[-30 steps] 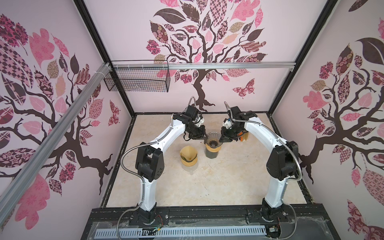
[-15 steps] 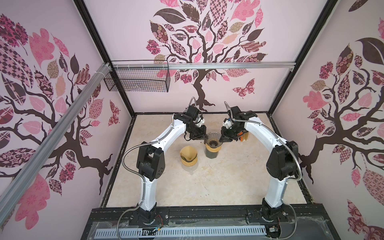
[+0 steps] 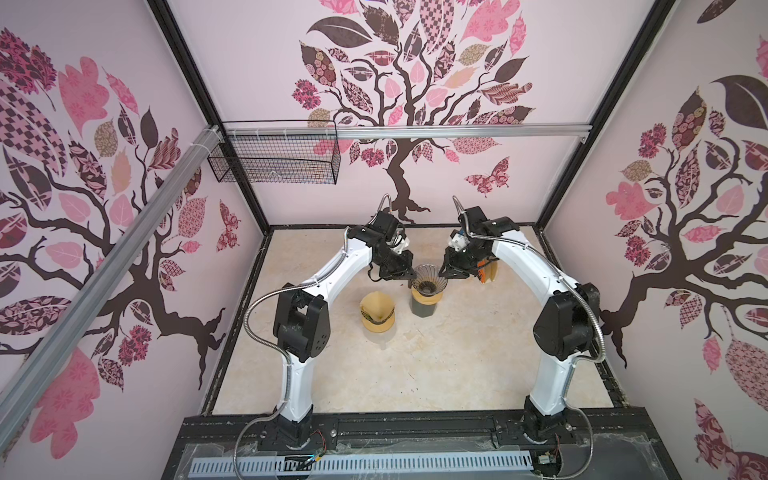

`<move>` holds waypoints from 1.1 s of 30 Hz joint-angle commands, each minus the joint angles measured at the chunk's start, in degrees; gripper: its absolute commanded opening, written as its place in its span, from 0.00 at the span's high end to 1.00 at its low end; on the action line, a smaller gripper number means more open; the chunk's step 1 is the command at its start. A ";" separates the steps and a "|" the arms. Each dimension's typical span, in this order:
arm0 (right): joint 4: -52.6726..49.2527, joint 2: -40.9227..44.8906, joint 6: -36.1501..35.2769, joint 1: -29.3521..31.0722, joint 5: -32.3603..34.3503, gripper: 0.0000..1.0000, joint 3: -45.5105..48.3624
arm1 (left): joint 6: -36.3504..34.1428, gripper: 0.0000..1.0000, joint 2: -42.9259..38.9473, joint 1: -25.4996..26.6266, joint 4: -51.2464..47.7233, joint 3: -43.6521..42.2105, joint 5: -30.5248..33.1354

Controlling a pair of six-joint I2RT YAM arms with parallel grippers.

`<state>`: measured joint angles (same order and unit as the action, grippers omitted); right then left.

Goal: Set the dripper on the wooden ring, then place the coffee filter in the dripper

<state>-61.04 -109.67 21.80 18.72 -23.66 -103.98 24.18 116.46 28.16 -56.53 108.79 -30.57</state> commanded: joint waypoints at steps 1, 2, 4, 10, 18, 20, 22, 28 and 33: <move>-0.69 1.54 -0.71 -0.62 1.95 0.74 -2.13 | -0.05 0.98 1.82 0.01 -2.17 4.03 1.67; -0.81 1.72 -0.73 -0.61 2.42 0.74 -2.30 | -0.02 0.98 1.94 0.04 -2.40 4.29 1.65; -0.99 1.91 -1.05 -0.62 2.82 0.75 -2.01 | 0.04 0.98 2.24 0.05 -2.53 4.67 1.57; -0.34 3.04 -0.97 -0.60 2.75 0.78 -0.29 | 0.06 0.98 2.71 0.02 -3.10 5.29 1.74; 0.16 3.88 -1.02 -0.61 1.69 0.80 1.57 | 0.01 0.98 3.27 0.01 -3.12 5.39 1.66; 0.37 4.26 -0.88 -0.61 1.55 0.80 2.25 | 0.03 0.98 3.32 0.05 -3.16 5.53 1.65; 0.66 4.76 -0.69 -0.62 1.16 0.81 2.69 | -0.06 0.98 3.34 0.04 -3.23 5.50 1.73; 1.00 5.84 -0.44 -0.60 1.42 0.83 3.64 | -0.28 0.98 3.59 -0.11 -3.50 5.26 1.96; 1.80 6.67 -0.36 -0.61 1.87 0.87 5.01 | -0.48 0.98 3.59 -0.25 -3.75 5.05 2.00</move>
<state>-58.83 -106.52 21.80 18.31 -22.72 -99.59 24.32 118.39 28.16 -58.74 112.18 -30.55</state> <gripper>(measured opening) 0.141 0.051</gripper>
